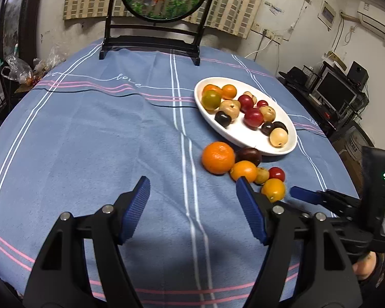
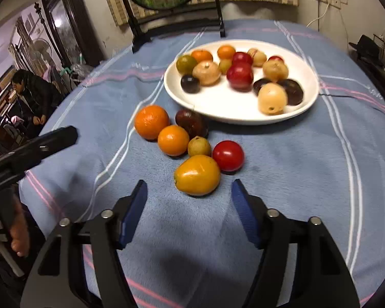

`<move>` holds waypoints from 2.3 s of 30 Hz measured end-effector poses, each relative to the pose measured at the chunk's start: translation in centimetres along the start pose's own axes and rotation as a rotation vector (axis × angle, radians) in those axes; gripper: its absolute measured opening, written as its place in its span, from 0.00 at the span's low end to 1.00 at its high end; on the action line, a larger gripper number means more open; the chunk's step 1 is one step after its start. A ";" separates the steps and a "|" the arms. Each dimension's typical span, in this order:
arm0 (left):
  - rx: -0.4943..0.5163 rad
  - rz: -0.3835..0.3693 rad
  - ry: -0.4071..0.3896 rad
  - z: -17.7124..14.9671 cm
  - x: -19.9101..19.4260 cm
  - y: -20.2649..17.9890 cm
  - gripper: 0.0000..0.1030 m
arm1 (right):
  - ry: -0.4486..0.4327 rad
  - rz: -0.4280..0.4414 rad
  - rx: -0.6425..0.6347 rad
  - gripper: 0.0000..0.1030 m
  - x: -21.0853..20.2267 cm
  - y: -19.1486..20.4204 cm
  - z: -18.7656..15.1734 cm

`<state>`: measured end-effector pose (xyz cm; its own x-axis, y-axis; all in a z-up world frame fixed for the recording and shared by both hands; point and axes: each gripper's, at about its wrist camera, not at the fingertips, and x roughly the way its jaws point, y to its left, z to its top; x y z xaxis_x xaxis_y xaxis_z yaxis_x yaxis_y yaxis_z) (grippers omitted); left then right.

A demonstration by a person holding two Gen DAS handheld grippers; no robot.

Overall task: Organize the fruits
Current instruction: 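Withdraw both open tools back over the fruit cluster, then grasp a yellow mango-shaped fruit with the right tool while the left tool grasps an orange, then carry the yellow fruit and orange onto the white plate and release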

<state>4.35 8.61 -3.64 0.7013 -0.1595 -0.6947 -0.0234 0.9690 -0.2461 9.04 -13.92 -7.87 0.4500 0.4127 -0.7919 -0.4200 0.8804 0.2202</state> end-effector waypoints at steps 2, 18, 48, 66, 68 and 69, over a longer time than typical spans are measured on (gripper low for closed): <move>-0.004 -0.001 -0.001 0.0 -0.1 0.3 0.69 | 0.013 -0.018 0.009 0.56 1.2 0.0 0.3; 0.041 0.013 0.100 2.0 7.2 -3.4 0.68 | 0.000 -0.004 0.015 0.42 -1.9 -1.9 -2.0; 0.041 -0.068 0.109 1.0 6.7 -4.8 0.44 | -0.012 0.026 0.075 0.42 -2.7 -3.8 -2.0; 0.148 -0.086 0.043 6.5 5.0 -7.5 0.44 | -0.082 -0.033 0.031 0.42 -4.8 -5.5 3.6; 0.171 -0.092 0.054 8.2 6.2 -8.2 0.44 | -0.090 -0.055 0.042 0.42 -4.5 -6.6 5.7; 0.188 -0.092 0.058 9.4 7.1 -8.8 0.45 | -0.094 -0.071 0.050 0.42 -4.1 -7.4 7.0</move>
<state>16.20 0.69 -0.06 0.6519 -0.2540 -0.7145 0.1758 0.9672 -0.1834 15.84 -20.49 -2.22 0.5497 0.3672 -0.7503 -0.3459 0.9176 0.1957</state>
